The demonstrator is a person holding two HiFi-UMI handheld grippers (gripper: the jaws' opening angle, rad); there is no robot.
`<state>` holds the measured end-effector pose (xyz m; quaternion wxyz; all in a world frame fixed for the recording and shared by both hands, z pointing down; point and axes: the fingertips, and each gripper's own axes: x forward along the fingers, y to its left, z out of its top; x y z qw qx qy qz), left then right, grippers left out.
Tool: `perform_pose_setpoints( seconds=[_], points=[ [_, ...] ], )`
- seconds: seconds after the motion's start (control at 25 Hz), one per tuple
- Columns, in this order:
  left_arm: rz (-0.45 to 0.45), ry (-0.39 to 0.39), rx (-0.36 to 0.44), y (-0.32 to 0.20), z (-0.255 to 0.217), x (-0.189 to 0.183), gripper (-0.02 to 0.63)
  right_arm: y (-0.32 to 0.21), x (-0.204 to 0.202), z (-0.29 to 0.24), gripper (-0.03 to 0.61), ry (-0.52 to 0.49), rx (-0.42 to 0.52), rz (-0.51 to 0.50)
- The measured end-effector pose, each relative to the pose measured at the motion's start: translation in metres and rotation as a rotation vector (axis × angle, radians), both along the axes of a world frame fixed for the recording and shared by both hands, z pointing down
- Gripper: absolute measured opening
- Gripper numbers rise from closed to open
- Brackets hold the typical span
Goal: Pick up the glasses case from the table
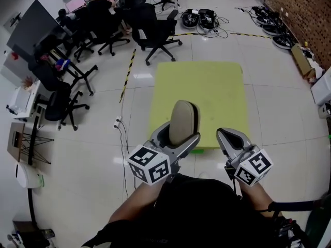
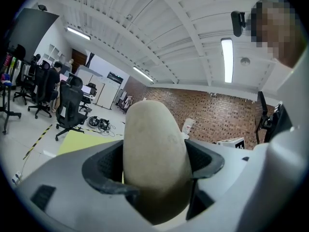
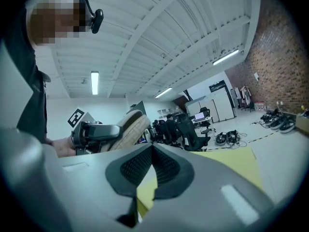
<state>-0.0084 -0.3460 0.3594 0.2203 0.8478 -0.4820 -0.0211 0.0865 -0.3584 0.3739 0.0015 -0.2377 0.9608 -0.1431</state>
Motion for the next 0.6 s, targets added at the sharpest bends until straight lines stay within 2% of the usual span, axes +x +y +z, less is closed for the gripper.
perform_pose_setpoints(
  seconds=[0.6],
  points=[
    [0.066,-0.009,-0.006,-0.003,0.003,-0.057,0.387,0.012,-0.049,0.003,0.000,0.010,-0.007,0.103]
  ],
)
